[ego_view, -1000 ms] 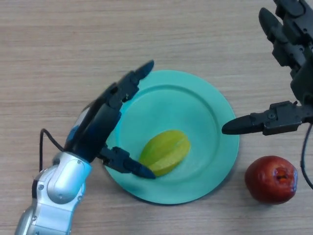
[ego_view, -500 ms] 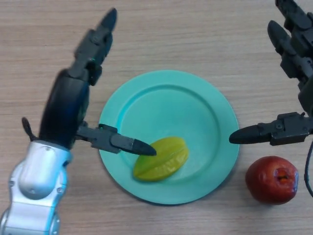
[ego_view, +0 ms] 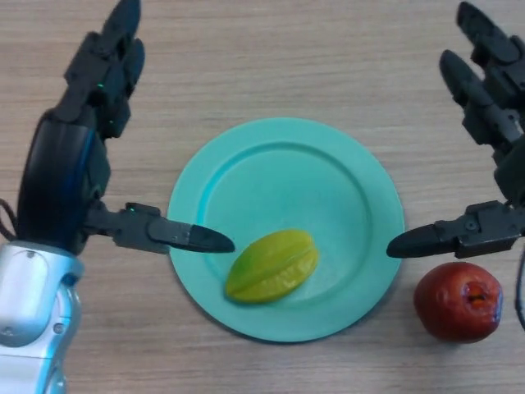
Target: Pick up the yellow starfruit and place it on the plate
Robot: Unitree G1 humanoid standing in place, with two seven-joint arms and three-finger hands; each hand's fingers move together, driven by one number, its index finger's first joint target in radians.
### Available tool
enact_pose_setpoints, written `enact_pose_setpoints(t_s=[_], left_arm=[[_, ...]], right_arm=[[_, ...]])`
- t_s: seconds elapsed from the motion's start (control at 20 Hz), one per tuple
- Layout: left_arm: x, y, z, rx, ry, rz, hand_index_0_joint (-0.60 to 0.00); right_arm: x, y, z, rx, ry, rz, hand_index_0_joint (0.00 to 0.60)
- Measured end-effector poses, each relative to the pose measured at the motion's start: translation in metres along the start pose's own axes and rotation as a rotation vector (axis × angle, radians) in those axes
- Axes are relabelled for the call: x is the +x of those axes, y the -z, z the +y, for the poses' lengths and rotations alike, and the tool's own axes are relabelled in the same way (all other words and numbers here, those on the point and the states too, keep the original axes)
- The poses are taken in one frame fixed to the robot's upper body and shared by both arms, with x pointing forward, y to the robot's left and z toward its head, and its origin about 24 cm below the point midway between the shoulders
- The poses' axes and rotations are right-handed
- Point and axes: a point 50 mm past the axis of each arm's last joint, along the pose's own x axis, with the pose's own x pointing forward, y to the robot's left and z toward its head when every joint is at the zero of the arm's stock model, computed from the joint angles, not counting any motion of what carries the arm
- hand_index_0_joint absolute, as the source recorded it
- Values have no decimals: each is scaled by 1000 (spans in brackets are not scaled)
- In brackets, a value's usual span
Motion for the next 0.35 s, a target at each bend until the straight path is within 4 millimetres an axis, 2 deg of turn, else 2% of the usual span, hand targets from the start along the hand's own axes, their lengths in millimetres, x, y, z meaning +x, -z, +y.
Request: enact_pose_setpoints(t_s=[0.35], left_arm=[[1, 9, 6, 13, -35, 38, 0]], right_arm=[[4, 6, 0, -5, -5, 23, 0]])
